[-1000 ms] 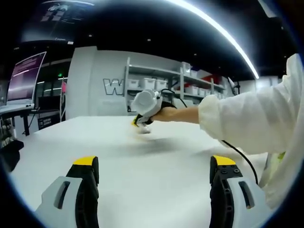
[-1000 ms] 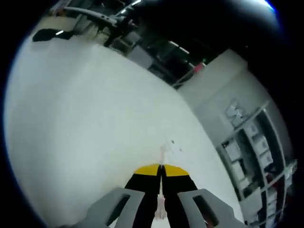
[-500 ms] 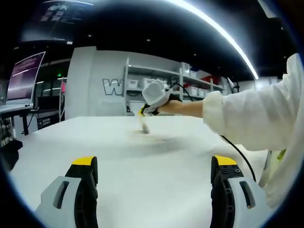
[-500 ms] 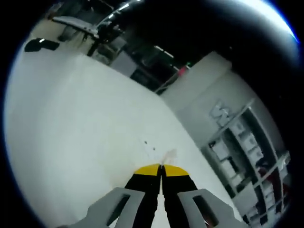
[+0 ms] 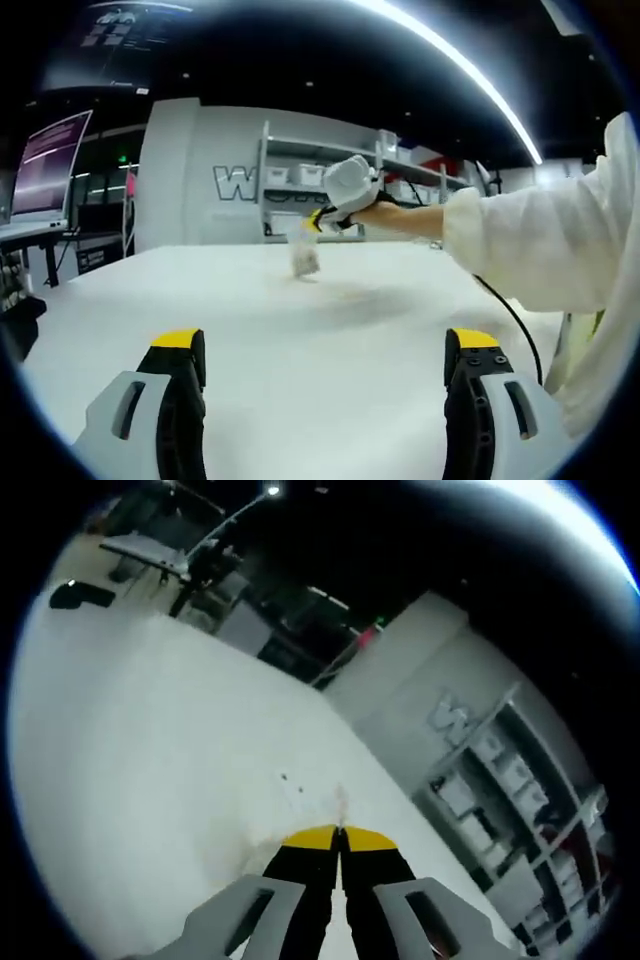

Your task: Open the resealable bag by pulling the two sides of the seal apart until the entire bag opening is separated and visibly accessible.

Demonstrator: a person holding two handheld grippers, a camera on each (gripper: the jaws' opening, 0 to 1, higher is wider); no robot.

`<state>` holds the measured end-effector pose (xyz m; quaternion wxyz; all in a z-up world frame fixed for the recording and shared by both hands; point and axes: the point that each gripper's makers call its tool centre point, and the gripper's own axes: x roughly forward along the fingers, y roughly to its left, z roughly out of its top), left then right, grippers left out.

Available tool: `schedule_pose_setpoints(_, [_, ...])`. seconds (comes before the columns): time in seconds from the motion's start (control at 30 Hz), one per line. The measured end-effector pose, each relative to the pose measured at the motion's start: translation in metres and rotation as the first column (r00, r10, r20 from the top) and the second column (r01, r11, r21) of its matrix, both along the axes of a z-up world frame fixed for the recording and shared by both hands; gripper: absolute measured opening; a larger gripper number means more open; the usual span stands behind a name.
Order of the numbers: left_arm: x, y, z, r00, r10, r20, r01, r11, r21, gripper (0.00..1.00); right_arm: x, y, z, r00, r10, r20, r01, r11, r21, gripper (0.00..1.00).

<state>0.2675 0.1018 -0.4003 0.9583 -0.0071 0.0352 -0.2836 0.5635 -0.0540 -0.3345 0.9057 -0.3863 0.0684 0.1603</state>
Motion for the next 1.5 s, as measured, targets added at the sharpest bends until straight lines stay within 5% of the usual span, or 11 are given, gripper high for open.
schedule_pose_setpoints(1.5, [-0.005,-0.011,0.003,1.0,-0.026,0.009,0.026,1.0,0.018,0.98,-0.048,-0.005,0.024,0.996,0.078,0.043,-0.081,0.995,0.066,0.0])
